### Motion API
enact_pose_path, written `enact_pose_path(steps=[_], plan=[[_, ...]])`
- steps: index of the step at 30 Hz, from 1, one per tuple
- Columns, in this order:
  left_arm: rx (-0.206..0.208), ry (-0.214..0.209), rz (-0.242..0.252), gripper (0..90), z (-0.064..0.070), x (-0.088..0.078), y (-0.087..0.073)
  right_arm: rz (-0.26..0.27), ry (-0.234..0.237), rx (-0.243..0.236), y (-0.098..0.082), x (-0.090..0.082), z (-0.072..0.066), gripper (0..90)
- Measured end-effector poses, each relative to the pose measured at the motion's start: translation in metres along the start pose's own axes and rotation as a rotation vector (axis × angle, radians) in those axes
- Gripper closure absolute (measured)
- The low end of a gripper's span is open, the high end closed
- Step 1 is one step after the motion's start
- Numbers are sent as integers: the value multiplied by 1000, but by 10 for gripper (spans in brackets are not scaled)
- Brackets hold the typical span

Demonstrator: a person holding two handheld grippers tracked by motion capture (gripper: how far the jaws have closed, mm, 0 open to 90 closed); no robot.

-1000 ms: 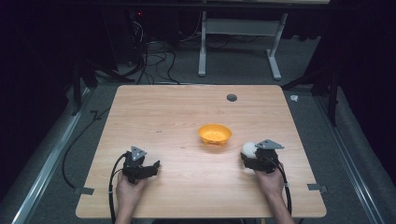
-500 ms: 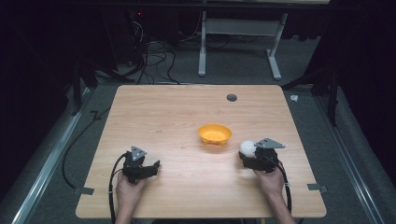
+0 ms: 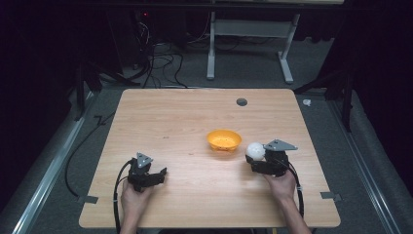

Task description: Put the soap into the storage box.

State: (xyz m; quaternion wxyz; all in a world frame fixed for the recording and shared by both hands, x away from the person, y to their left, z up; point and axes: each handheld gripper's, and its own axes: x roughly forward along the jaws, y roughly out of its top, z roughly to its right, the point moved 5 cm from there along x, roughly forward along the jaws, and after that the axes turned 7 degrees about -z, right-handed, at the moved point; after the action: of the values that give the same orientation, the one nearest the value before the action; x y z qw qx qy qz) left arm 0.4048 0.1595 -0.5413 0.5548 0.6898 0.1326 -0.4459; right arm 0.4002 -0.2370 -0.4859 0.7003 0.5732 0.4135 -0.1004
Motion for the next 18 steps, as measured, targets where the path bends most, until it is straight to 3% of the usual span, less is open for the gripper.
enact_pose_path(steps=[10, 18], plan=[[0, 0, 0, 231, 0, 0, 0, 11, 22, -35, 17, -1, -4, 233], [0, 0, 0, 230, 0, 0, 0, 11, 49, -32, 28, 1, -7, 233]])
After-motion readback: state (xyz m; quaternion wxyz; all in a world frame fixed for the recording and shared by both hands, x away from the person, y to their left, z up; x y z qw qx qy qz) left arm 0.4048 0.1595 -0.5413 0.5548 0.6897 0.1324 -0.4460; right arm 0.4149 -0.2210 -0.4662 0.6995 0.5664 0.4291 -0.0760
